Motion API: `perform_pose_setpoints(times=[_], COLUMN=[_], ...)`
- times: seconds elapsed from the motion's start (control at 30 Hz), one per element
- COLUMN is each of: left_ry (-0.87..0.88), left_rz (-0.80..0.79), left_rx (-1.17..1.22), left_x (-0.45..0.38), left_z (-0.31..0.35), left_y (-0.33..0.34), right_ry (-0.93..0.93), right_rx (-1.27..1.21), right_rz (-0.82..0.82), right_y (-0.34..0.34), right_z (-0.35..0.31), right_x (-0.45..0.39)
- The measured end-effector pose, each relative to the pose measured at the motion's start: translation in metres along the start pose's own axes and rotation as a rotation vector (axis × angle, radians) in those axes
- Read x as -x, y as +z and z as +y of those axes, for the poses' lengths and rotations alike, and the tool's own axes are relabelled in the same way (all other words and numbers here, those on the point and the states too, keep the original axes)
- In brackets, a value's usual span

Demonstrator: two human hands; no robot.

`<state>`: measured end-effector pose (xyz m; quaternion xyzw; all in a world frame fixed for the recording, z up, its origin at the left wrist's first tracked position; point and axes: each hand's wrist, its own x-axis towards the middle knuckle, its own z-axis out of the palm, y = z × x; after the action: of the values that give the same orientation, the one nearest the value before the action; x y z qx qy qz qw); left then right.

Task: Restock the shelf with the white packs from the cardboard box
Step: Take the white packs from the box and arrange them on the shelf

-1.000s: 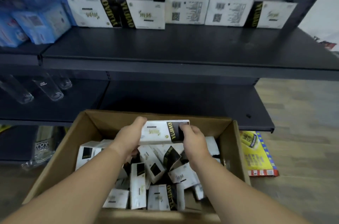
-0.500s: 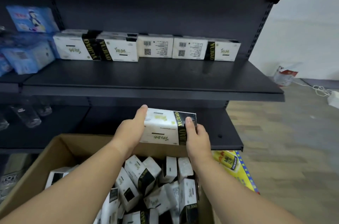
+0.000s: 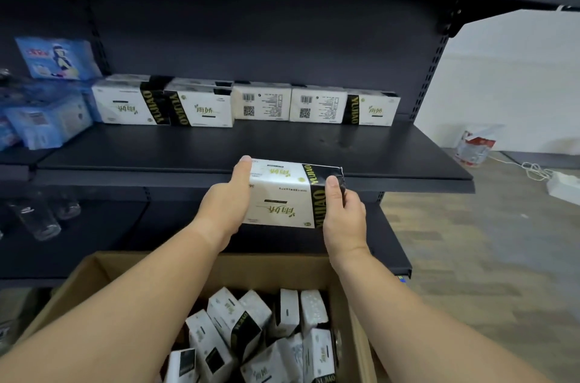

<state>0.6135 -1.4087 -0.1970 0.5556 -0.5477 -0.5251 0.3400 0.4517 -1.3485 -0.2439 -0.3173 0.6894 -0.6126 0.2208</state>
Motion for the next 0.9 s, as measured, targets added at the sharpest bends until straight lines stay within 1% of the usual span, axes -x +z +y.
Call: perform_pose_setpoints(times=[0.17, 0.43, 0.53, 0.67, 0.9], left_ry=[0.033, 0.127, 0.157, 0.174, 0.147], left_rz=[0.035, 0.037, 0.041, 0.052, 0.004], left_rx=[-0.007, 0.035, 0.020, 0.023, 0.022], left_x=[-0.016, -0.061, -0.077, -0.098, -0.130], left_z=[0.021, 0.070, 0.084, 0.094, 0.094], left_y=[-0.011, -0.032, -0.038, -0.036, -0.021], right_ry=[-0.017, -0.093, -0.100, -0.080, -0.003], right_rx=[-0.022, -0.009, -0.035, -0.058, -0.102], right_rz=[0.006, 0.120, 0.130, 0.135, 0.104], right_y=[0.017, 0.046, 0.054, 0.063, 0.075], right_z=[-0.025, -0.076, -0.091, -0.098, -0.092], right_x=[-0.017, -0.060, -0.075, -0.093, -0.120])
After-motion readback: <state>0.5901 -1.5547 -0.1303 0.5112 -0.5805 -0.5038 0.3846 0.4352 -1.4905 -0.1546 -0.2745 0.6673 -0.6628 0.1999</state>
